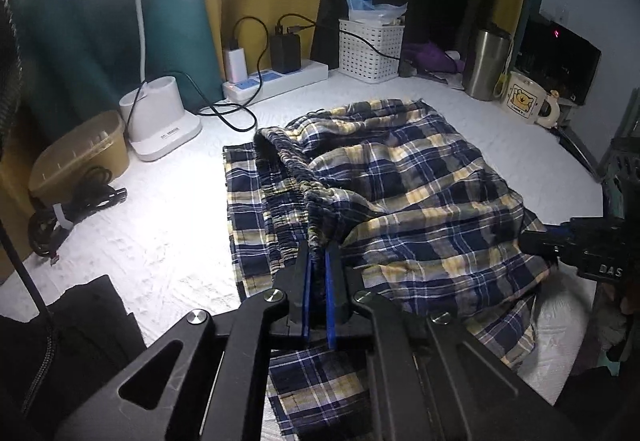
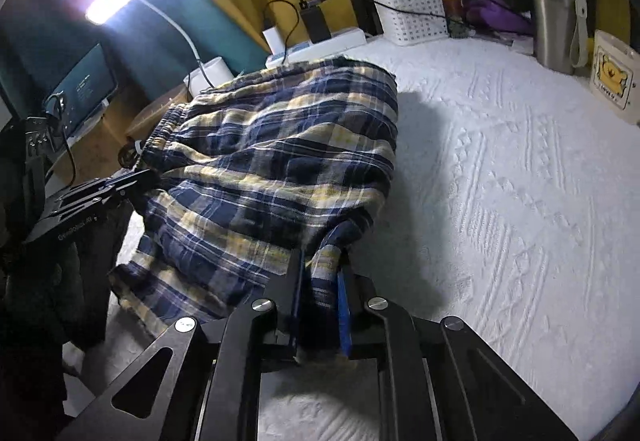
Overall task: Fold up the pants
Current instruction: 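Close the left tool on the elastic waistband of the plaid pants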
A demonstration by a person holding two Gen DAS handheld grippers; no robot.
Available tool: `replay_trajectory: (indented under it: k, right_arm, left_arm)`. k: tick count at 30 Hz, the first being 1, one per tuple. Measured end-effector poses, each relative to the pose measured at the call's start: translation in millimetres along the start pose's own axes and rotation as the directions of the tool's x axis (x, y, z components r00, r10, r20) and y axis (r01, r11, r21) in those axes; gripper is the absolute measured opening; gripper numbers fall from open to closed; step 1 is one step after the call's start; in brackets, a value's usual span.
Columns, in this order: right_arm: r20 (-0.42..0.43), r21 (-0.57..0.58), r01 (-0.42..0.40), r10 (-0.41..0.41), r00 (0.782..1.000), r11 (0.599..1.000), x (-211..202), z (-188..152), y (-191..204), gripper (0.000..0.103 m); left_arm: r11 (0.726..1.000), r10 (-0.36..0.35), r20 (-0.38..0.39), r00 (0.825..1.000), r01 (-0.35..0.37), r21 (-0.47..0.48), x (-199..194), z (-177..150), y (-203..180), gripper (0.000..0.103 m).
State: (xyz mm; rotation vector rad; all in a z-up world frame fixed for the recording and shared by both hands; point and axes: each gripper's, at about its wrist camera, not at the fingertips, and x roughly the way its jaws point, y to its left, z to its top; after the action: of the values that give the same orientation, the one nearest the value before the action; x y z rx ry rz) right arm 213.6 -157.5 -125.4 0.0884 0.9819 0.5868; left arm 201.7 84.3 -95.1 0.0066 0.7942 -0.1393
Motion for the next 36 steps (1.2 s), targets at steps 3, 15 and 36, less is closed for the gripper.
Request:
replay_trajectory:
  k: [3,15,36]
  right_arm:
    - [-0.008,-0.004,0.019,-0.019,1.000,1.000,2.6,-8.3,2.5,0.015]
    - [0.015,-0.091,0.111,-0.110,0.994,0.990,4.7,-28.3,17.8,0.012]
    - [0.027,-0.060,0.106,-0.104,0.994,0.993,-23.5,-20.0,-4.1,0.025]
  left_arm:
    - [1.000,-0.003,-0.008,1.000,0.003,-0.023,4.1,-3.4,6.5,0.004]
    - [1.000,0.022,-0.027,0.999,-0.022,0.010,8.5,-15.8,8.9,0.004]
    - [0.997,0.081,-0.033,0.996,-0.081,0.002,-23.0,-0.4,16.4,0.008]
